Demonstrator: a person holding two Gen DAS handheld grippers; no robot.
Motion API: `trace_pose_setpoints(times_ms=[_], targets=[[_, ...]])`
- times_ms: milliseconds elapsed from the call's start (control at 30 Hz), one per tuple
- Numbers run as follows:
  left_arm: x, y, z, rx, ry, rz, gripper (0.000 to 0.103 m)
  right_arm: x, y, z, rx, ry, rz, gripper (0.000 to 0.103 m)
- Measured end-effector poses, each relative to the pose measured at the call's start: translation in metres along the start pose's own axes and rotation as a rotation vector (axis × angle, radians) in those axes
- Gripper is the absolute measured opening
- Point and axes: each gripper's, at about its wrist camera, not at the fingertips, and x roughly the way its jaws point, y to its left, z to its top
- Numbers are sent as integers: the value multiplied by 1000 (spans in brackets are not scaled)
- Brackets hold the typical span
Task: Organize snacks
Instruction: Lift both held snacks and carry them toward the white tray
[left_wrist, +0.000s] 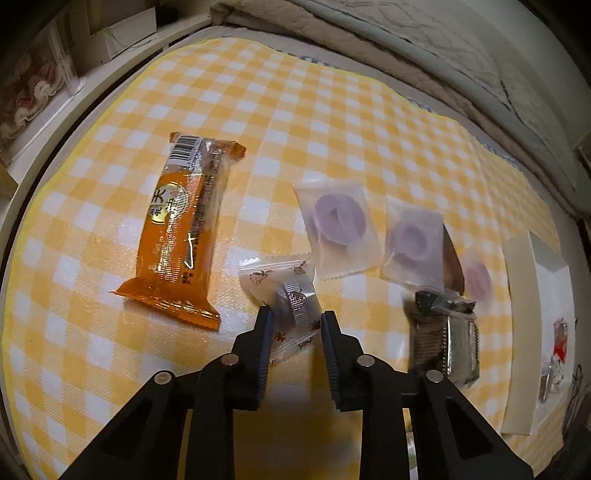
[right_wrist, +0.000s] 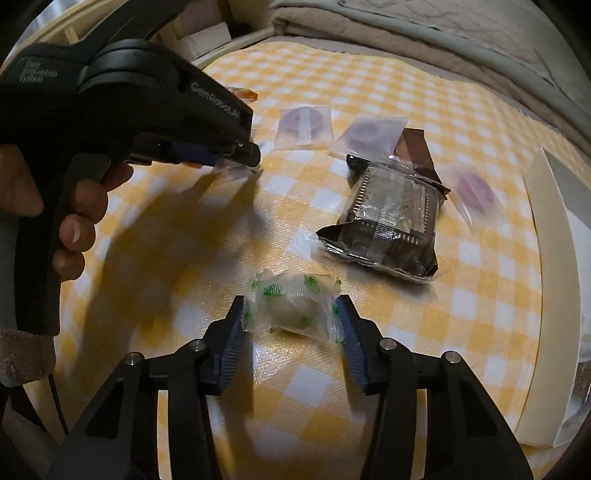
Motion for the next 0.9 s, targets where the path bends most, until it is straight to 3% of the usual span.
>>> trace_pose_setpoints(times_ms=[367, 900], targets=[[-43, 0, -11, 23, -86, 16, 25, -43, -2, 5, -30, -87, 13, 39], [-166, -10, -57, 87, -325, 20, 24, -114, -30, 45, 9, -291, -52, 39]])
